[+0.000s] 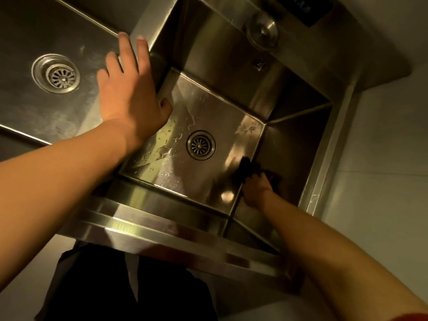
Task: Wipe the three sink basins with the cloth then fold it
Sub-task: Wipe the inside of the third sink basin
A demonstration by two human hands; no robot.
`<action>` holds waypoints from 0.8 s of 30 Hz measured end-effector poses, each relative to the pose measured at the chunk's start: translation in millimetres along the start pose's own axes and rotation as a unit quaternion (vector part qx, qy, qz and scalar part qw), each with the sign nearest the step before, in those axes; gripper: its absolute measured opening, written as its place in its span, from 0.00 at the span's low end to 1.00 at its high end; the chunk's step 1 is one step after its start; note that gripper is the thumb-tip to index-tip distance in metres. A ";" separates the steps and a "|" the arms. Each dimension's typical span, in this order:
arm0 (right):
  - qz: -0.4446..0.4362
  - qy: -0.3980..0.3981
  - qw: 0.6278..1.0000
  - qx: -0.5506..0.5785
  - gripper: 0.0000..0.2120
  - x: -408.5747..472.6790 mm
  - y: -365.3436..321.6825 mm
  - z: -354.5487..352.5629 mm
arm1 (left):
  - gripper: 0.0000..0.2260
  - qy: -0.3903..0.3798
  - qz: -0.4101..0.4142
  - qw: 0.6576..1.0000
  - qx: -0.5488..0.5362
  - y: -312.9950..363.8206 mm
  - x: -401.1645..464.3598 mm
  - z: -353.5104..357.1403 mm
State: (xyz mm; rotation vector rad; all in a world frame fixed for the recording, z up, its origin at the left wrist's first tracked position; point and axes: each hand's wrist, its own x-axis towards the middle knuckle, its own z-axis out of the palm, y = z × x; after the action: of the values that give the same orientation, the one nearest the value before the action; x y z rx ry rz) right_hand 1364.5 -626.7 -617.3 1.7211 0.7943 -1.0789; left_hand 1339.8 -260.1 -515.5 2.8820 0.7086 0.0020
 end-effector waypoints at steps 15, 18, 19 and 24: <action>-0.135 0.002 0.991 0.005 0.18 -67.0 14.0 -51.1 | 0.49 -0.007 0.003 1.000 -0.021 1.1 -0.4 -8.6; -0.125 0.105 0.984 -0.064 0.17 -54.0 32.3 -94.4 | 0.50 -0.017 0.000 1.000 -0.020 1.4 -1.0 -8.8; -0.112 0.125 0.983 -0.079 0.18 -47.6 36.1 -110.9 | 0.50 -0.022 0.000 1.000 -0.019 1.8 -1.0 -8.8; -0.097 0.273 0.948 -0.128 0.22 -16.0 49.4 -192.8 | 0.51 -0.028 0.002 1.000 -0.011 1.9 0.2 -6.1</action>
State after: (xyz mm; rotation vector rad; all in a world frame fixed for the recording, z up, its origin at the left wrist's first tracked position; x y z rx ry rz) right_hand 1461.2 -466.1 -548.5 1.7555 1.4104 -0.5790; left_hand 1340.6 -260.7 -509.1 2.8504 0.6888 -0.0688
